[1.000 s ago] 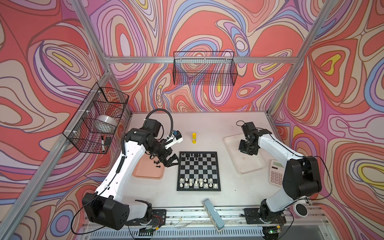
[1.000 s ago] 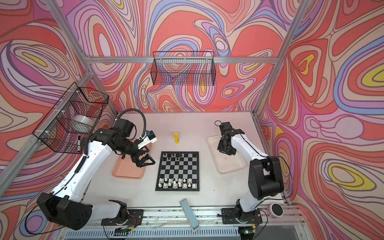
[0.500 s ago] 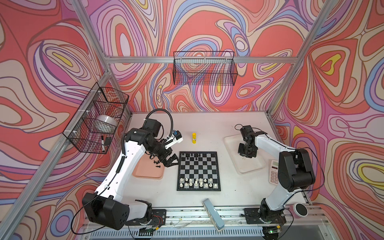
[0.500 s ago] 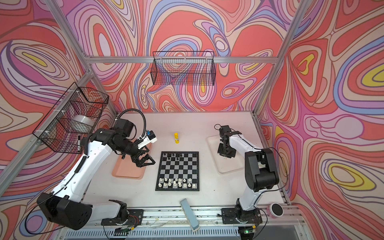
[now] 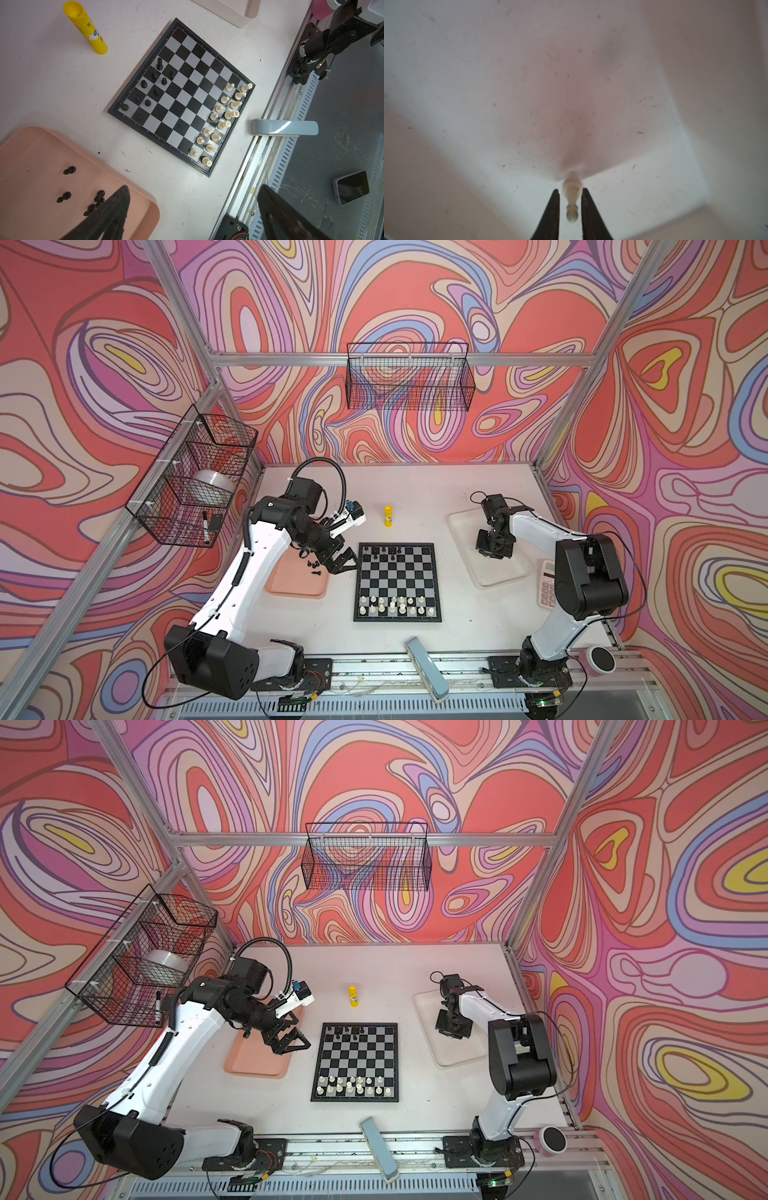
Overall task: Set up the chess pieces on the board
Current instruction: 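Lower the right gripper into the white tray and grasp the last cream pawn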
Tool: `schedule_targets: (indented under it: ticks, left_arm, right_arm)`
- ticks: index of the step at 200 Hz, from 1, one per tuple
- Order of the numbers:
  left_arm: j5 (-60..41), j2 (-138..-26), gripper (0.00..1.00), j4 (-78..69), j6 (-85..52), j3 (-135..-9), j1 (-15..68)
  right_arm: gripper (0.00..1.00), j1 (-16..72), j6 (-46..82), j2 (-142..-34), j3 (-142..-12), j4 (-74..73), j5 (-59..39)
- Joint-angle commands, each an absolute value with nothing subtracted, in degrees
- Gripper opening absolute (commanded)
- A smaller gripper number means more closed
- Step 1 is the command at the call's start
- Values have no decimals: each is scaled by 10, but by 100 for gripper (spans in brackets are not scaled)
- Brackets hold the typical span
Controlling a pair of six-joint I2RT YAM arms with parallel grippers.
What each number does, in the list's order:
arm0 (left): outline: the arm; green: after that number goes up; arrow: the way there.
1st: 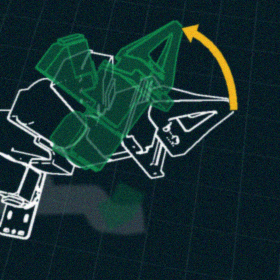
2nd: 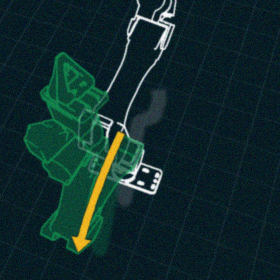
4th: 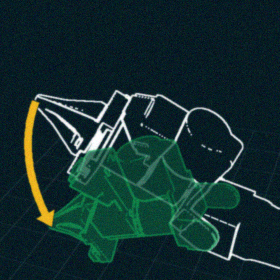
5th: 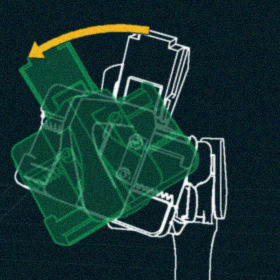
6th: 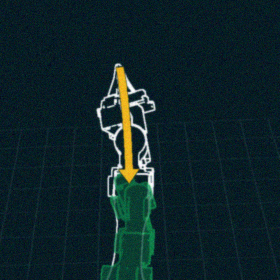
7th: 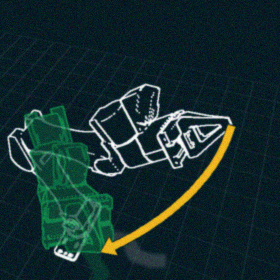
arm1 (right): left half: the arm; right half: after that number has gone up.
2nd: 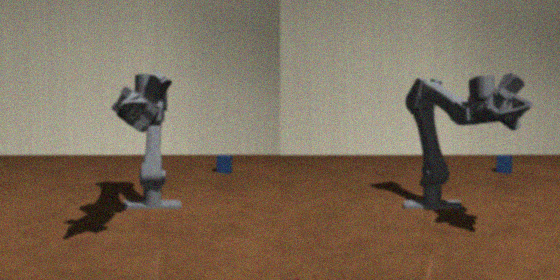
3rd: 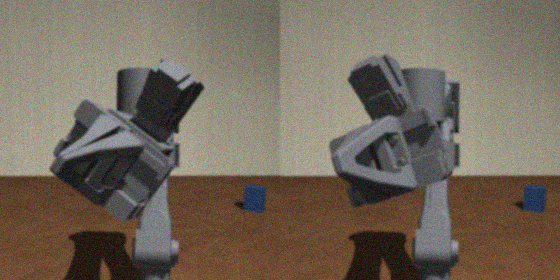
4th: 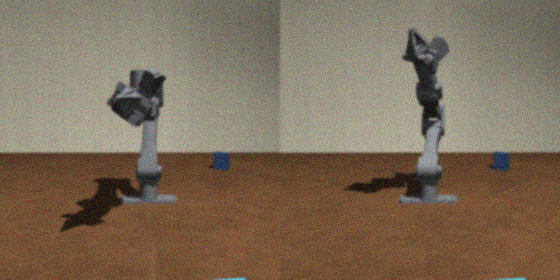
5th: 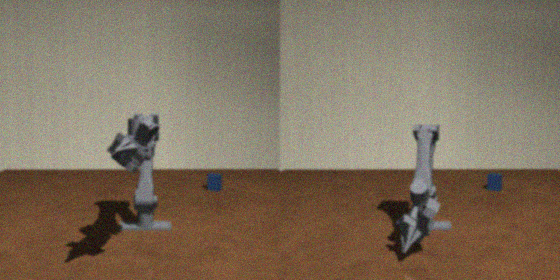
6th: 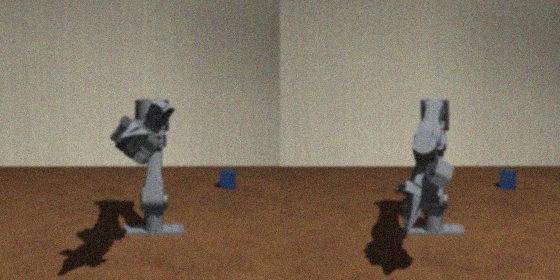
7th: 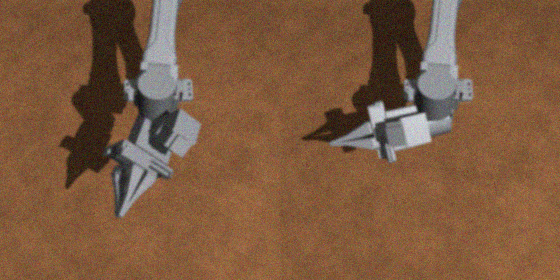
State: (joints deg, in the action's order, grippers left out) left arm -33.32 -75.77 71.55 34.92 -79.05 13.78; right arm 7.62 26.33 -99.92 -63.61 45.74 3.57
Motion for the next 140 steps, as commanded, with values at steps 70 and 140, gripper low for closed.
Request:
schedule_targets:
  ticks: [70,140]
  left_arm:
    - [-333,-756,97,728,359,-787,135]
    - [-325,-751,97,726,359,-784,135]
  right_arm:
    - [8,74,256,-1000,-620,455,33]
    - [3,74,249,-982,-629,471,25]
